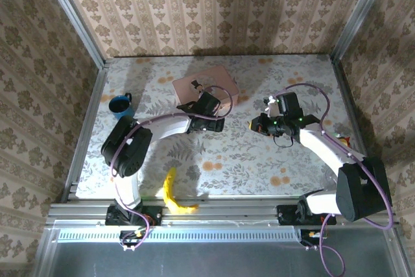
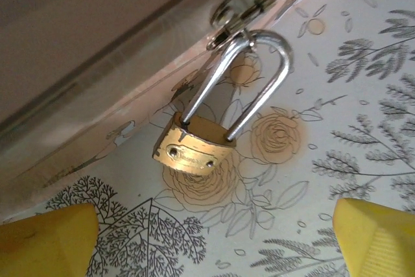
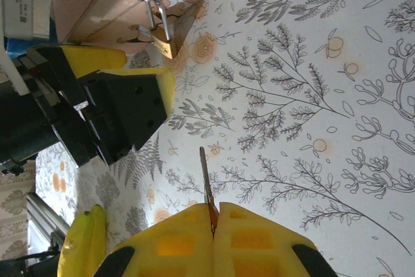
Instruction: Unlock the padlock with the key
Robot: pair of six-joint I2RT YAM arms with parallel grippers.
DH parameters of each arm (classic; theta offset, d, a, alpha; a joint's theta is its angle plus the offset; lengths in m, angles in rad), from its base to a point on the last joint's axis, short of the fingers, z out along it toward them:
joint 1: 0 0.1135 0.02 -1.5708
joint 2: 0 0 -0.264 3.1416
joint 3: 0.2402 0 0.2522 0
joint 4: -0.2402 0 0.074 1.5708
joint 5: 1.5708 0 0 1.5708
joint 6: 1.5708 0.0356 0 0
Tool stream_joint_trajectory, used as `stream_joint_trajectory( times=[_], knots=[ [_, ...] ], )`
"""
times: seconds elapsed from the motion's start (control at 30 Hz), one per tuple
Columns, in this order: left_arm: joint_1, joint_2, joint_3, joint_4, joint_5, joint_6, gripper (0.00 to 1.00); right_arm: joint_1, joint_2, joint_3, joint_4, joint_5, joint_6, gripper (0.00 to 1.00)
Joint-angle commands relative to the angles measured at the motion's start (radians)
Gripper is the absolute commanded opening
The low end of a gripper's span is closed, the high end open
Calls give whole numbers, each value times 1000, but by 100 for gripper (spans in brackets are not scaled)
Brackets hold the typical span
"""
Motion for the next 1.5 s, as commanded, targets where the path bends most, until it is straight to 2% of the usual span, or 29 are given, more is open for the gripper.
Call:
stream_joint_trajectory(
  times=[0.0, 0.17, 0.33, 0.47, 0.63, 0.8, 1.03, 1.33, 1.47],
  knots=[
    [36, 29, 16, 18, -6, 22, 93, -4, 10, 37, -17, 27, 0, 0],
    [54, 44, 29, 21, -23, 14, 87, -4, 10, 37, -15, 44, 1, 0],
    [36, 94, 67, 53, -11, 7, 87, -5, 10, 39, -6, 43, 0, 0],
    [22, 149, 125, 49, -44, 4, 86, -4, 1, 44, -11, 48, -7, 0],
    [19, 178, 156, 26, -131, -44, 77, -4, -3, 33, 5, 41, -5, 0],
    [16, 188, 159, 39, -151, -74, 64, -3, 1, 19, 33, 29, 3, 0],
    [8, 219, 182, 54, -171, -86, 59, -5, 23, 19, 65, 0, 13, 0],
    [2, 232, 191, 49, -188, -85, 41, -5, 22, 16, 69, -5, 13, 0],
    [-5, 231, 187, 44, -184, -92, 39, -5, 23, 14, 75, -9, 16, 0]
  ],
)
